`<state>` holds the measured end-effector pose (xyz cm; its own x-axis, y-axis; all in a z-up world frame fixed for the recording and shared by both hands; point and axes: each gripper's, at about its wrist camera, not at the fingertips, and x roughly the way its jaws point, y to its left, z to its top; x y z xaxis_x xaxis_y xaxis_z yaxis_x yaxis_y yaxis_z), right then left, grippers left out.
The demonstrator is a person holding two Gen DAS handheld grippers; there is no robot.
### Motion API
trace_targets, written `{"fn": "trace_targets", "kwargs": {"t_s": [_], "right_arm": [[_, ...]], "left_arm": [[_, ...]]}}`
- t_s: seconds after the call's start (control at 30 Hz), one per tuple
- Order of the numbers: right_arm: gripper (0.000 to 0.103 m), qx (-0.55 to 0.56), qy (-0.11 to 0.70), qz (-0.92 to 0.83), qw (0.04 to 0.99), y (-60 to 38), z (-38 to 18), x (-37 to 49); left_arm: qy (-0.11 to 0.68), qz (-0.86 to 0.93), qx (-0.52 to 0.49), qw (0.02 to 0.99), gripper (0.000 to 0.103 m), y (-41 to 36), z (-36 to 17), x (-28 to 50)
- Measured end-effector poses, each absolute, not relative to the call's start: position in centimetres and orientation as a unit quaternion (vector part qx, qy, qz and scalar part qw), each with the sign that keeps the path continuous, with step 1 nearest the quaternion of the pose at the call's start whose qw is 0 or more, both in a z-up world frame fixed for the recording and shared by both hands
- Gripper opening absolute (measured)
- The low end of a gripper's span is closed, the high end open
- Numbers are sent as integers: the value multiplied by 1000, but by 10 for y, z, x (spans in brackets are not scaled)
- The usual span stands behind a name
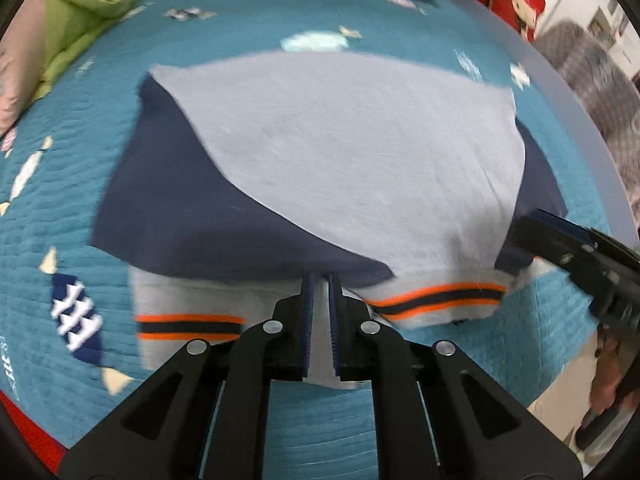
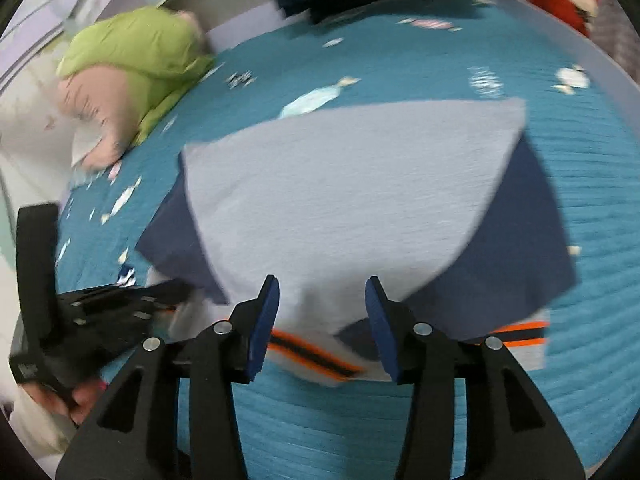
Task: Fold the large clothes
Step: 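Grasp the jacket hem with both tools and lift it toward the collar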
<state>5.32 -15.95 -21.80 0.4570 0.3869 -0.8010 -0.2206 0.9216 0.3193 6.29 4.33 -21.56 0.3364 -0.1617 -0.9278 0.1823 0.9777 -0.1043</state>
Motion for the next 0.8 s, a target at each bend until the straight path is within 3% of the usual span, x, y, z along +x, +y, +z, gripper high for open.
{"fn": "trace_targets", "kwargs": {"t_s": [0.17,0.47,0.6,0.8], "right_arm": [[41,62,531,166,829,-161,-257,55],[37,74,549,102,826,-252,-259,56],[40,40,560,7,828,-294,-256,51],[41,78,558,-40,825,-332,-246,43]], "left_arm": [[589,-87,13,804,7,41,-240,63],[600,-83,-66,793,2,104,-247,59],[592,-35,-22,805,3,114,-235,59],[595,-25,6,803,3,122,-225,64]]}}
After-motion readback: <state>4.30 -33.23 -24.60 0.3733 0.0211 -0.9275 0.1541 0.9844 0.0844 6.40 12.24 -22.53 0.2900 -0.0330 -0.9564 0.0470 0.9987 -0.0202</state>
